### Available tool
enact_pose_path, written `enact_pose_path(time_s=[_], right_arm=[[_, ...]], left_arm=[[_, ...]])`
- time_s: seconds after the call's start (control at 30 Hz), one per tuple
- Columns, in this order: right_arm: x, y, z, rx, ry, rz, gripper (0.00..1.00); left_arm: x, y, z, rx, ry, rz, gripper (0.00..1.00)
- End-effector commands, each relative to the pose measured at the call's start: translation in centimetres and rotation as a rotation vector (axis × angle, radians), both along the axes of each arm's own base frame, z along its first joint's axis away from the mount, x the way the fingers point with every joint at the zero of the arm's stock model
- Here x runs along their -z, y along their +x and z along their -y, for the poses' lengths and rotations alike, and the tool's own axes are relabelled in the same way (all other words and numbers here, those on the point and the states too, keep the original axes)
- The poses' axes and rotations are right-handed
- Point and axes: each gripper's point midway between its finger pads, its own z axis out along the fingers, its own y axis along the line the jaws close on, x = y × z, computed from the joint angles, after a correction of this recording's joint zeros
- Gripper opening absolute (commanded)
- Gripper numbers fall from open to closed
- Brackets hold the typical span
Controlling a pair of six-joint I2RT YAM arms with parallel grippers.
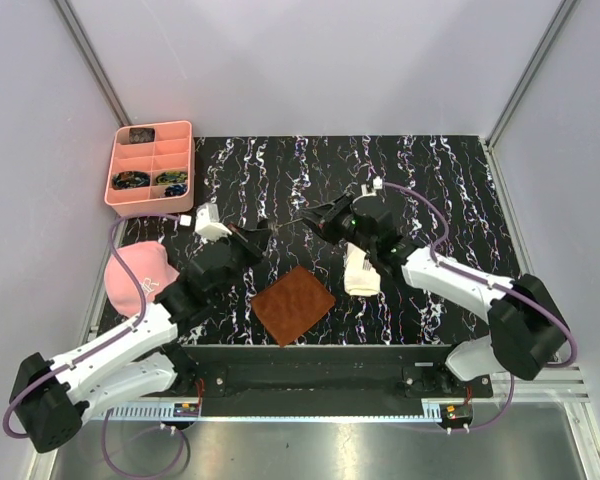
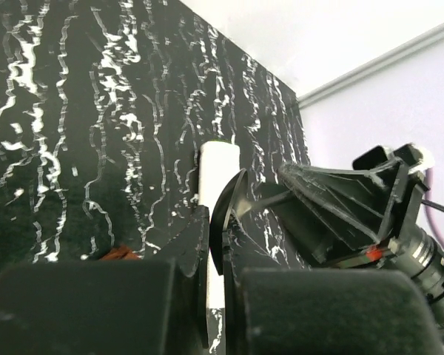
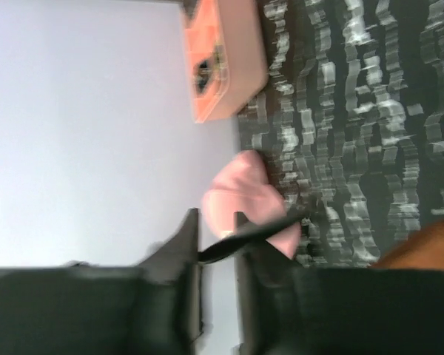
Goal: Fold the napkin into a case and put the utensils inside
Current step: Pass from the left arm to the right, then pass from the right arm to the left
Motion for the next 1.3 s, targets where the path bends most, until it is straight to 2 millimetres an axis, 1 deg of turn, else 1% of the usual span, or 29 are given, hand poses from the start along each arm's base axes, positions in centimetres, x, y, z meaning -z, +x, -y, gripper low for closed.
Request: enact_pose_path(time_s=[0.0, 0.03, 0.07, 0.1, 0.13, 0.17, 0.2, 0.23, 0.27, 0.3, 0.33, 0.37, 0.4, 0.43, 0.47, 0.5, 0.53, 0.6, 0.63, 0.67, 0.7, 0.73, 0.77, 0.83, 0.87, 0.97, 1.1, 1.17, 1.27], right_arm=[[-2.6, 0.9, -1.2, -0.101, 0.049, 0.094, 0.02], [-2.8, 1.6, -0.3, -0.114, 0.031, 0.121, 0.01], [-3.6, 1.1, -0.6, -0.203, 0.017, 0.158, 0.01], [-1.6, 0.8, -0.1, -0.278, -0.106, 0.171, 0.00], [-1.1, 0.7, 0.4, -0.322, -0.168, 0.178, 0.00], [-1.5, 0.6, 0.8, -0.376, -0.215, 0.216, 0.00], [0.9, -0.3, 1.7, -0.461, -0.357, 0.233, 0.00], [1.7, -0.7, 2.1, -0.509, -0.421, 0.254, 0.00], [1.8, -1.4, 2.2, -0.579, -0.457, 0.285, 0.00], [4.0, -2.7, 3.1, -0.685, -0.547, 0.277, 0.00], [4.1, -3.9, 3.1, -0.762, -0.537, 0.292, 0.00], [4.3, -4.8, 3.1, -0.816, -0.533, 0.311, 0.00], [4.3, -5.7, 3.2, -0.869, -0.537, 0.354, 0.00], [4.2, -6.5, 3.2, -0.909, -0.518, 0.375, 0.00], [4.0, -7.8, 3.1, -0.966, -0.475, 0.394, 0.00], [4.2, -8.4, 3.3, -0.999, -0.479, 0.408, 0.00], [3.9, -9.5, 3.2, -1.044, -0.440, 0.421, 0.00], [3.2, -10.3, 3.1, -1.083, -0.402, 0.462, 0.00], [2.5, -11.4, 2.9, -1.129, -0.340, 0.483, 0.00], [2.0, -11.8, 2.9, -1.146, -0.321, 0.511, 0.00], [1.6, -12.1, 3.0, -1.155, -0.307, 0.523, 0.00], [1.3, -12.7, 2.9, -1.171, -0.283, 0.532, 0.00], [1.0, -12.9, 3.0, -1.178, -0.272, 0.550, 0.00], [0.8, -13.4, 3.1, -1.191, -0.254, 0.553, 0.00], [0.8, -13.5, 3.0, -1.192, -0.248, 0.551, 0.00], [1.0, -13.6, 3.0, -1.197, -0.239, 0.538, 0.00], [1.0, -13.6, 2.9, -1.198, -0.230, 0.529, 0.00], [1.0, -13.6, 3.0, -1.197, -0.229, 0.530, 0.00], [1.0, -13.8, 3.0, -1.198, -0.220, 0.531, 0.00]], left_arm=[[-1.0, -0.8, -0.4, 0.025, 0.005, 0.067, 0.02], [-0.8, -1.1, -0.6, 0.040, 0.028, 0.067, 0.13], [-0.6, -2.2, -0.9, 0.090, 0.101, 0.070, 0.47], [-0.8, -2.7, -1.1, 0.112, 0.136, 0.085, 0.61], [-1.8, -3.3, -1.7, 0.124, 0.140, 0.126, 0.67], [-2.2, -3.6, -2.1, 0.133, 0.163, 0.157, 0.73], [-2.3, -4.0, -2.4, 0.141, 0.174, 0.163, 0.81], [-3.5, -4.5, -2.8, 0.150, 0.162, 0.198, 0.83], [-4.9, -5.1, -2.5, 0.197, 0.172, 0.228, 0.85], [-5.6, -5.4, -2.4, 0.222, 0.172, 0.238, 0.86], [-6.6, -5.2, -2.3, 0.238, 0.180, 0.228, 0.88], [-6.9, -5.9, -1.1, 0.328, 0.176, 0.218, 0.88], [-7.1, -5.9, -0.4, 0.379, 0.177, 0.202, 0.88], [-5.8, -4.7, 0.4, 0.427, 0.192, 0.133, 0.88], [-7.0, -6.0, 2.2, 0.579, 0.144, 0.121, 0.93], [-7.1, -6.0, 3.0, 0.650, 0.116, 0.100, 0.97], [-7.6, -6.2, 4.5, 0.794, 0.048, 0.098, 0.99], [-7.8, -6.1, 5.5, 0.878, 0.001, 0.091, 0.99], [-8.1, -5.6, 6.1, 0.908, -0.014, 0.115, 0.96], [-8.3, -6.3, 6.5, 0.970, -0.034, 0.112, 0.92], [-8.1, -6.3, 6.8, 0.986, -0.037, 0.104, 0.90], [-8.1, -6.1, 7.1, 1.001, -0.042, 0.110, 0.85], [-7.9, -6.3, 7.2, 1.025, -0.051, 0.104, 0.82], [-7.3, -6.2, 7.6, 1.039, -0.075, 0.076, 0.76], [-7.2, -6.2, 7.6, 1.042, -0.082, 0.075, 0.72], [-6.6, -5.9, 7.9, 1.035, -0.109, 0.067, 0.70], [-6.1, -5.7, 9.1, 1.063, -0.129, 0.044, 0.65], [-5.9, -5.2, 9.3, 1.048, -0.129, 0.046, 0.62], [-5.3, -4.4, 9.7, 1.034, -0.140, 0.021, 0.57]])
